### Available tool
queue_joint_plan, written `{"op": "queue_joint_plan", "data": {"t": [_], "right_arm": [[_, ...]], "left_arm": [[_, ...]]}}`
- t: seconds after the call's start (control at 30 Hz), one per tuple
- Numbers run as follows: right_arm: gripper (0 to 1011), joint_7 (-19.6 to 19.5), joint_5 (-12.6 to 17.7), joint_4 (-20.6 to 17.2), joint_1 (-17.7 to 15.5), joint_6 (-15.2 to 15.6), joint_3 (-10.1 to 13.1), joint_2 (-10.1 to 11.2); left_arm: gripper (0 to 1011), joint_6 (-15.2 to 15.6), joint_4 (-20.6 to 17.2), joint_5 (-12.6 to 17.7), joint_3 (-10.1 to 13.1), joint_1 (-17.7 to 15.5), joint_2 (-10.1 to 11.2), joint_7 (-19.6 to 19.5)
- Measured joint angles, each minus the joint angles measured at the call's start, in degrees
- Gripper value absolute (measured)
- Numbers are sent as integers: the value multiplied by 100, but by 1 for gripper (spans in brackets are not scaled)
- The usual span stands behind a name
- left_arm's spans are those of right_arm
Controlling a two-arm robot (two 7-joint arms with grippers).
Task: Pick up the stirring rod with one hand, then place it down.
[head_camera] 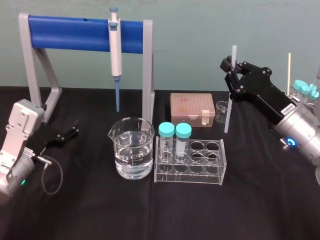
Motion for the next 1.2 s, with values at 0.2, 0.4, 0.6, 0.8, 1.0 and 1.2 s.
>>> {"op": "queue_joint_plan", "data": {"t": [0.2, 0.4, 0.6, 0.8, 1.0, 1.2], "right_arm": [[72, 0, 9, 0, 1, -6, -12, 15], [72, 0, 10, 0, 5, -12, -27, 17], [72, -3, 16, 1, 10, -15, -39, 16], [72, -4, 23, 9, 13, -18, -49, 12], [72, -4, 28, 20, 15, -16, -65, 13], [72, -4, 45, 25, 19, -12, -72, 13]], "left_arm": [[1001, 0, 0, 0, 0, 0, 0, 0], [1000, 0, 0, 0, 0, 0, 0, 0], [1000, 0, 0, 0, 0, 0, 0, 0], [1000, 0, 0, 0, 0, 0, 0, 0], [1001, 0, 0, 0, 0, 0, 0, 0], [1001, 0, 0, 0, 0, 0, 0, 0]]}}
